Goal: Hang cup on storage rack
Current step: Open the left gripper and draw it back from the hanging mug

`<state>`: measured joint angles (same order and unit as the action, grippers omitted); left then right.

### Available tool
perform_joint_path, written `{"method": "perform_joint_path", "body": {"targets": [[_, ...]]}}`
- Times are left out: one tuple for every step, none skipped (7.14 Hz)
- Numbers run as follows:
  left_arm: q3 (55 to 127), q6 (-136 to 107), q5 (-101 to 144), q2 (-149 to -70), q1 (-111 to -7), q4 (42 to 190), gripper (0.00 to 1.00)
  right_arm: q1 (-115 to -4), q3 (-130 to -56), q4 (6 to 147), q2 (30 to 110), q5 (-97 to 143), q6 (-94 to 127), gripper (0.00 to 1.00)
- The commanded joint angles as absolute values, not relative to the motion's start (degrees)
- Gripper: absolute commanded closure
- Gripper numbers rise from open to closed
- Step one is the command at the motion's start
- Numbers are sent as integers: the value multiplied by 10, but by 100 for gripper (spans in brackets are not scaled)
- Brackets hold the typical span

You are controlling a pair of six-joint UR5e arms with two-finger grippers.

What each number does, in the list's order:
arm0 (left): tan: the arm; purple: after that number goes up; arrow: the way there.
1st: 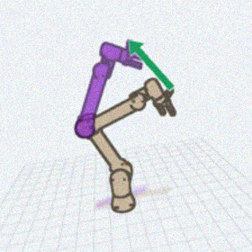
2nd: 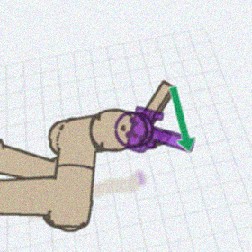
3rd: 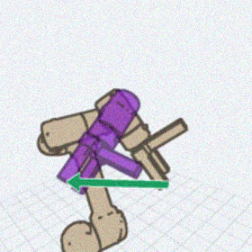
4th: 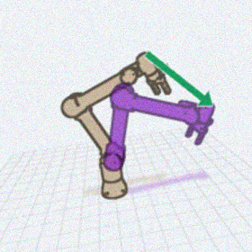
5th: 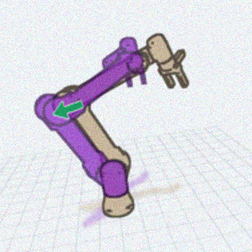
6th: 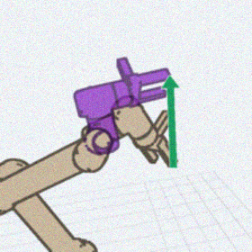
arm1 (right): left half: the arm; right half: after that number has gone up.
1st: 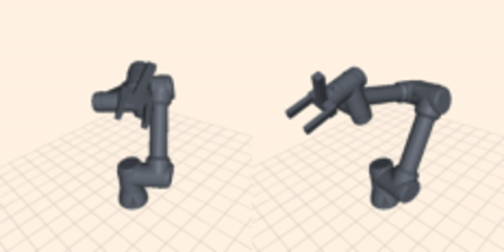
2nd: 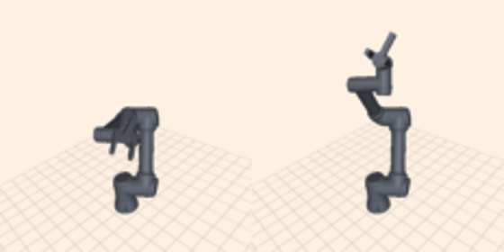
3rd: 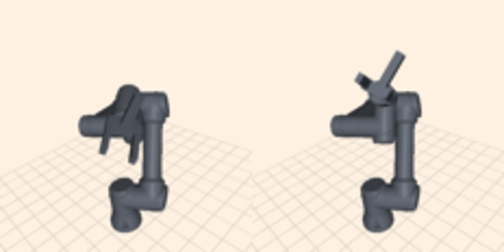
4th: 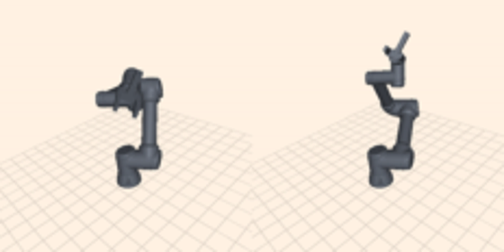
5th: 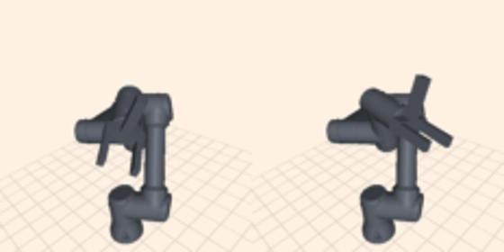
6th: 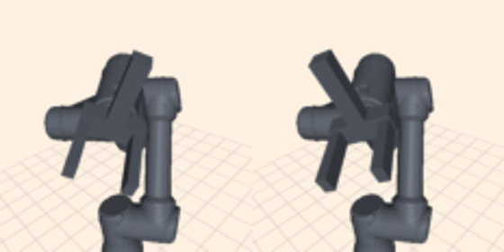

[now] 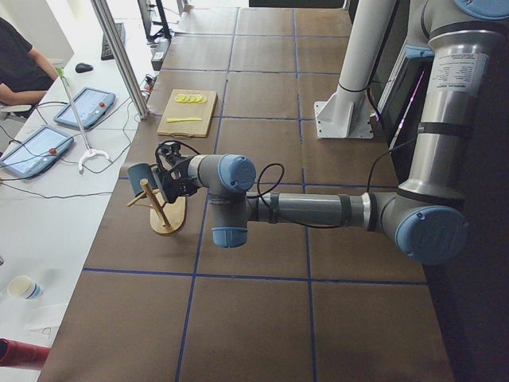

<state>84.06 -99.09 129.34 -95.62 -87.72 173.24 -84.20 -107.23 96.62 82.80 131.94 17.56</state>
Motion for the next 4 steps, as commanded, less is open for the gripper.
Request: {"method": "perform_joint_path", "body": {"targets": [[843, -753, 1333, -941, -907, 1625, 0, -842, -1074, 964, 845, 1321, 172, 0], [843, -664, 1337, -933, -909, 1570, 0, -842, -1070, 963, 848, 1321, 171, 0], [843, -577, 1335, -924, -909, 1520, 0, -842, -1073, 963, 852, 1321, 171, 0], [845, -479, 1325, -925, -909, 1444, 0, -842, -1072, 962, 854, 1321, 171, 0]]}}
